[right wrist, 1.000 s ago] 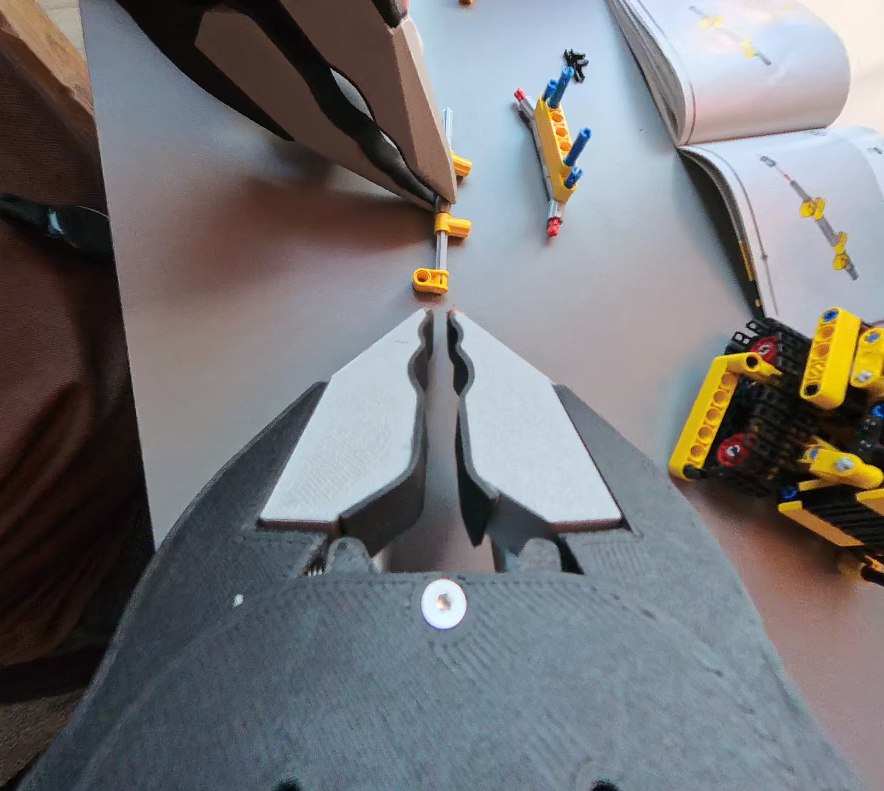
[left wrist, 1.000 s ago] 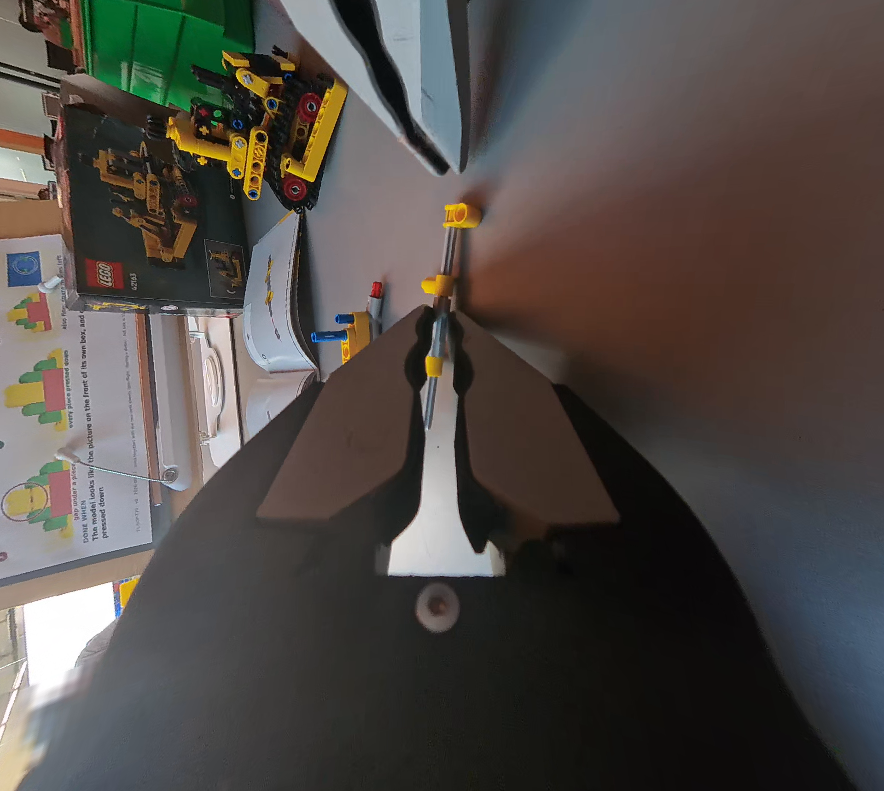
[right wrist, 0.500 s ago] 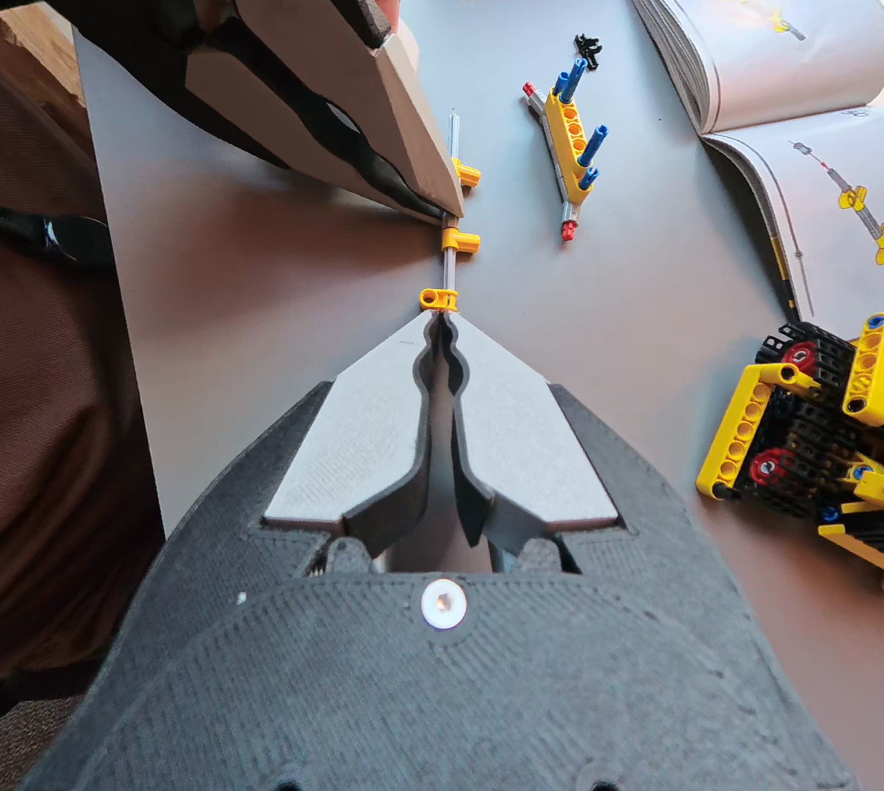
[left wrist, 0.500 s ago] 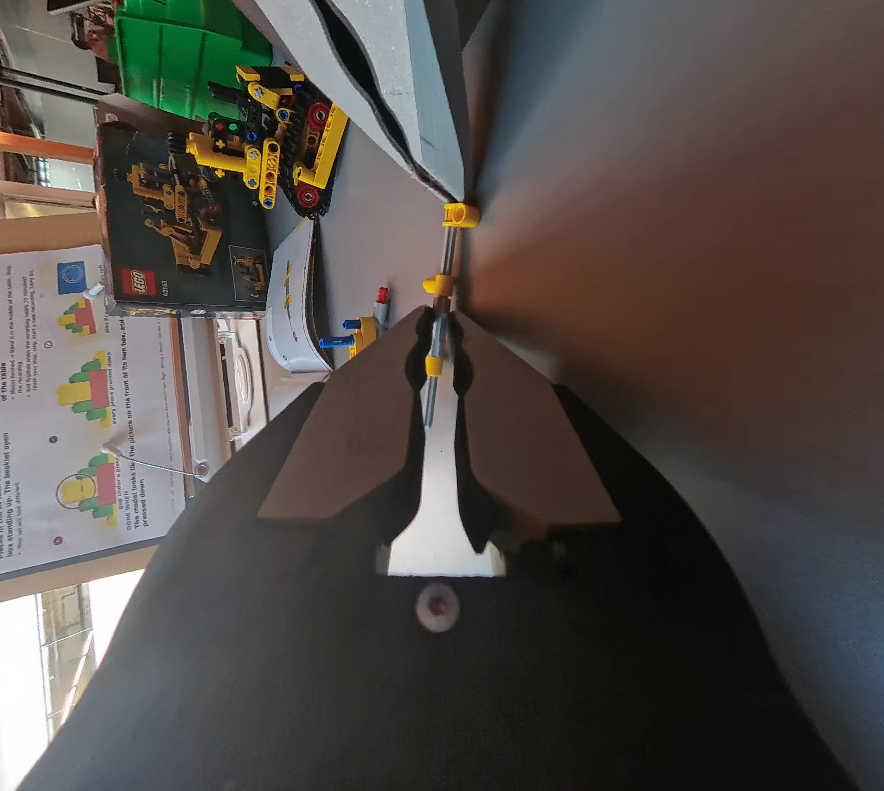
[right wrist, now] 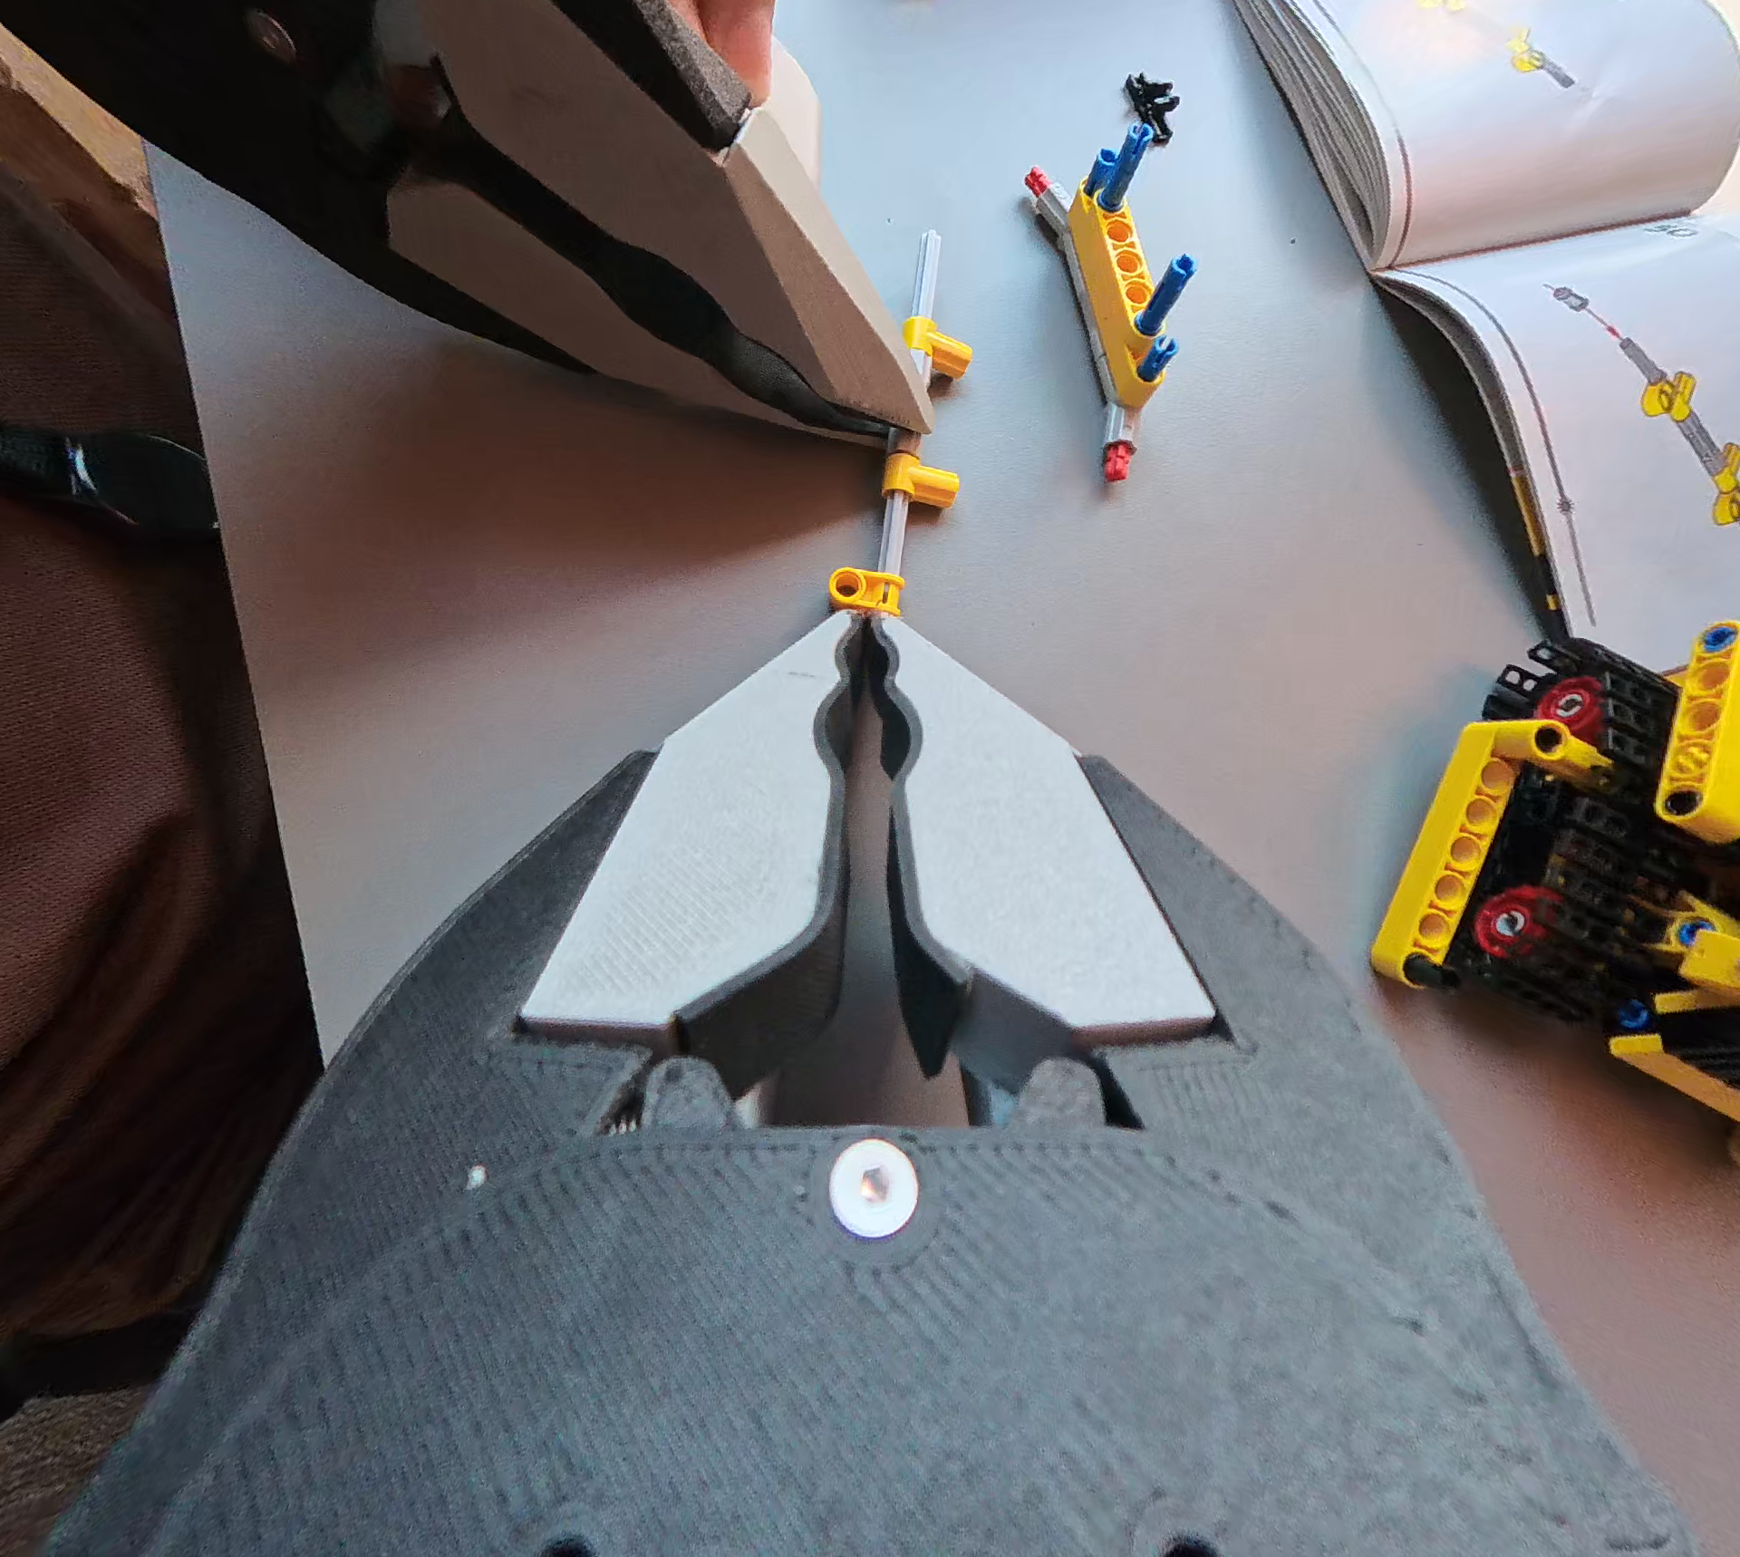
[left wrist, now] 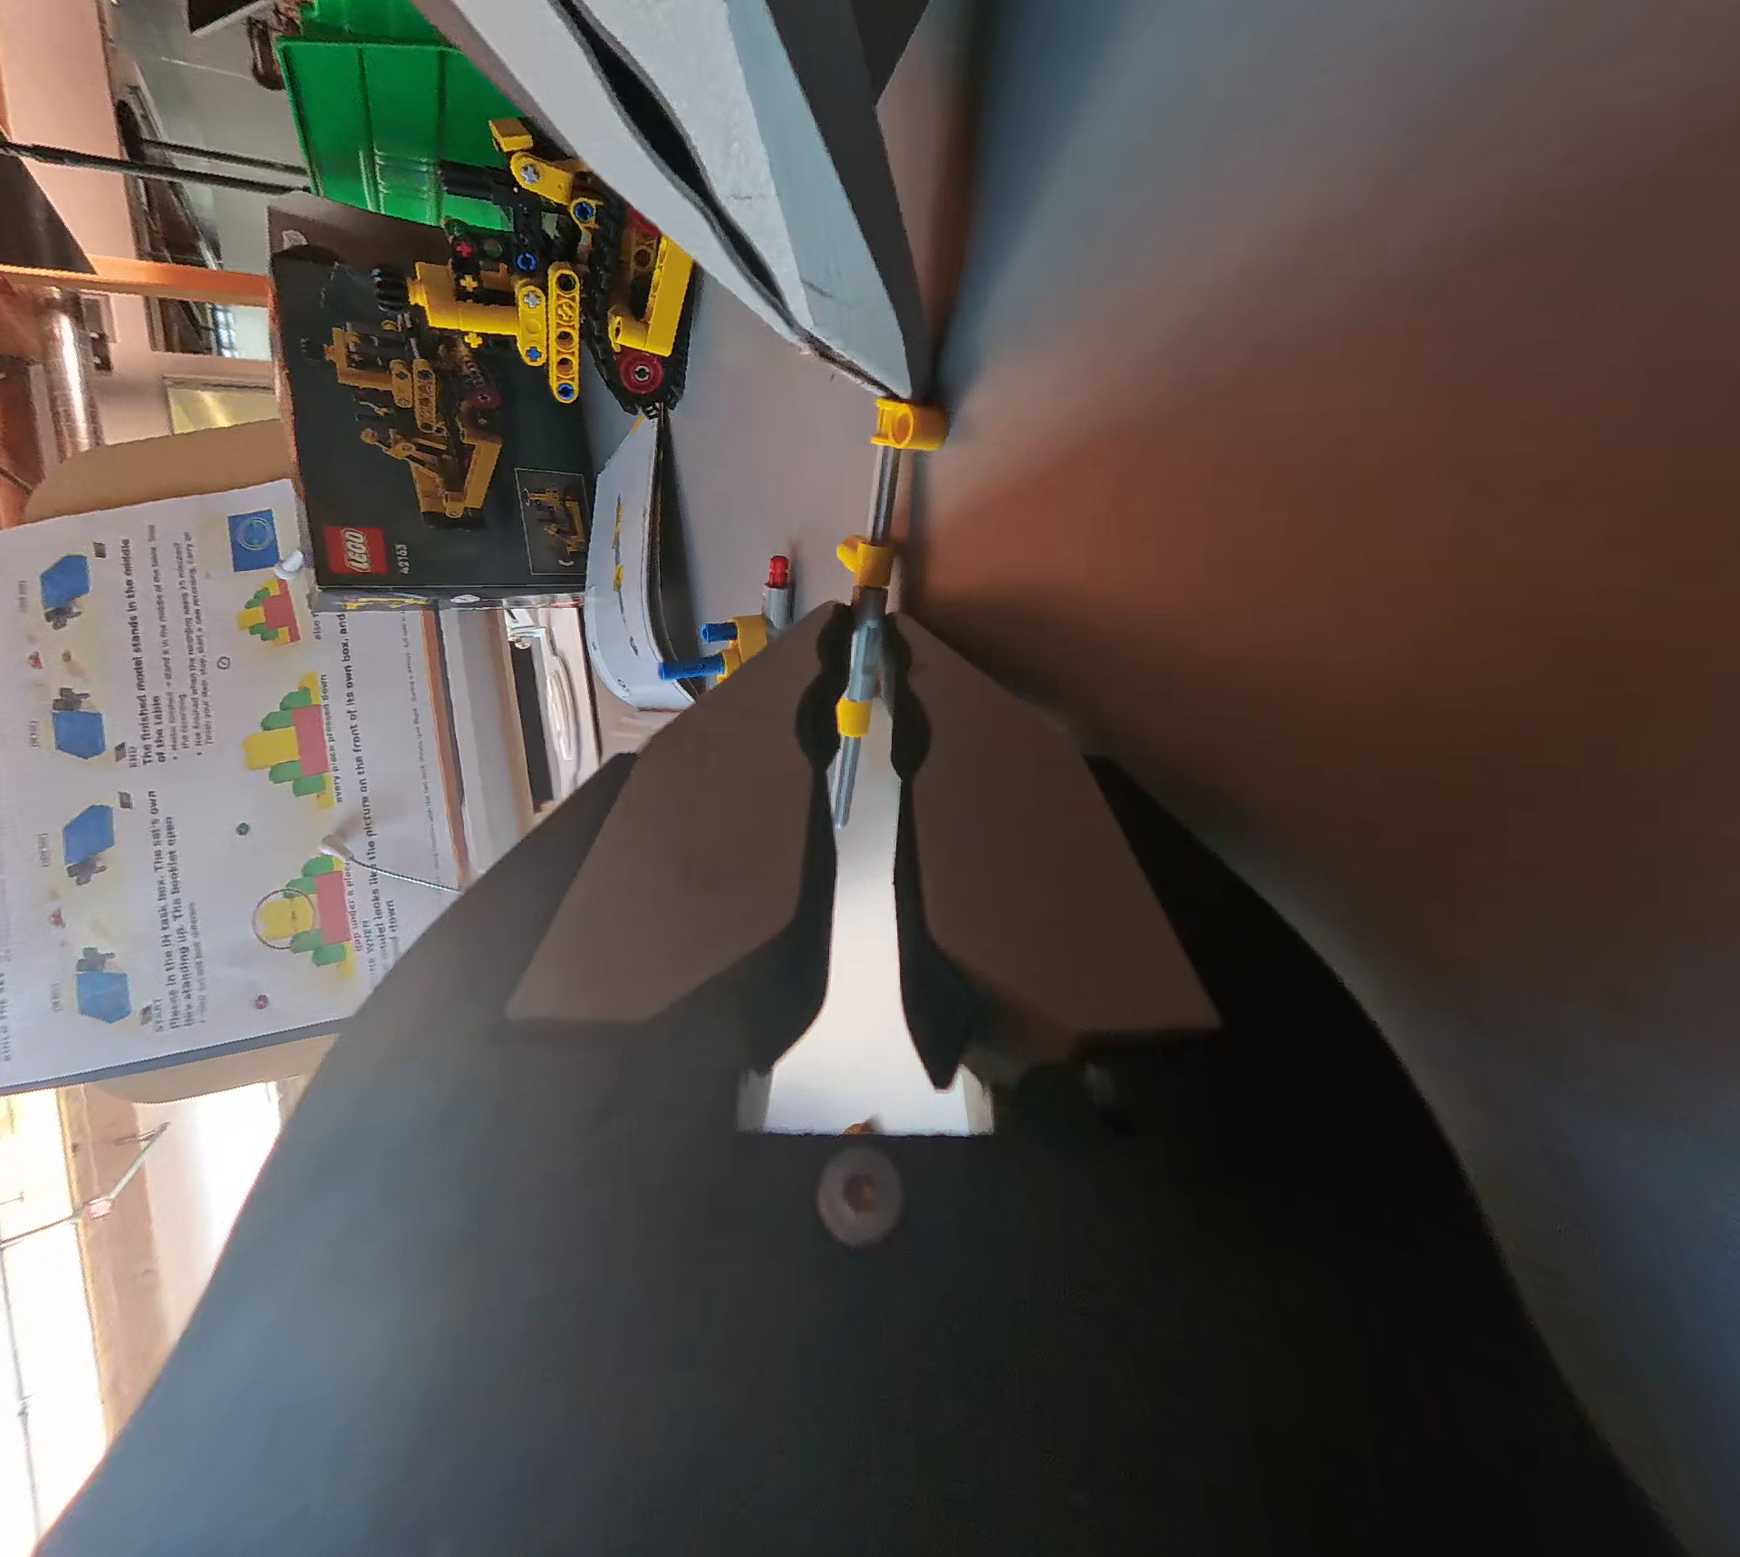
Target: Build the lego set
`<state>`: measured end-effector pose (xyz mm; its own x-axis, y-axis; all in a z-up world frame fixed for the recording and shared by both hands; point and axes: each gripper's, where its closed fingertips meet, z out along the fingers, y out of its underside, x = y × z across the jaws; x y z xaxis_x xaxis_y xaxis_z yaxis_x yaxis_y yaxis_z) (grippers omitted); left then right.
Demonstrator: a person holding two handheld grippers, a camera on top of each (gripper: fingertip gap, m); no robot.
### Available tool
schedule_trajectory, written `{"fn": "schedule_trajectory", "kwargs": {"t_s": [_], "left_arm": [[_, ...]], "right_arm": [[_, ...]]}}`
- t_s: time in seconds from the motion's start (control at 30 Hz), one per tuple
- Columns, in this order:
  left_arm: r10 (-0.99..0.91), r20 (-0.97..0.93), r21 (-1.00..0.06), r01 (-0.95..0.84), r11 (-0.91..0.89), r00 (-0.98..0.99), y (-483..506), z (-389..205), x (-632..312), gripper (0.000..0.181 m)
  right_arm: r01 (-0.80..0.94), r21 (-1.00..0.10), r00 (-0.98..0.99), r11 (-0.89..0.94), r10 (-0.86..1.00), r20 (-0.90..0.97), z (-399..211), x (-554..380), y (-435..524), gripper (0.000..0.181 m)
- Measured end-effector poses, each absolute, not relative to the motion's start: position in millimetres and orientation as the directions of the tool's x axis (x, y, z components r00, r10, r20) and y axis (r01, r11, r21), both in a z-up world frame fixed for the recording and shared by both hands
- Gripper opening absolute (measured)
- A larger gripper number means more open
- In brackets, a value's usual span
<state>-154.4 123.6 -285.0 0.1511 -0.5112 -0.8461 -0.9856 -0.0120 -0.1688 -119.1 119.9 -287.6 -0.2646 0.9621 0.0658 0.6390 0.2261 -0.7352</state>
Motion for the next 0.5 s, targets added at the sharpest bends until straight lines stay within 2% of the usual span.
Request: {"fn": "schedule_trajectory", "kwargs": {"t_s": [0.03, 0.33, 0.5], "left_arm": [[-0.517, -0.840, -0.183, -0.983, -0.014, 0.164, 123.7, -285.1, -154.6, 0.000], [-0.539, -0.808, -0.261, -0.965, -0.035, 0.238, 125.2, -285.4, -155.9, 0.000], [-0.539, -0.811, -0.241, -0.969, -0.048, 0.228, 126.3, -285.7, -157.9, 0.000]], "right_arm": [[0.641, -0.735, -0.263, 0.221, 0.963, 0.060, -287.7, -119.3, 120.0, 0.000], [0.652, -0.734, -0.237, 0.190, 0.971, 0.041, -287.8, -121.2, 120.2, 0.000], [0.659, -0.730, -0.209, 0.184, 0.976, 0.057, -287.9, -123.3, 121.1, 0.000]]}}
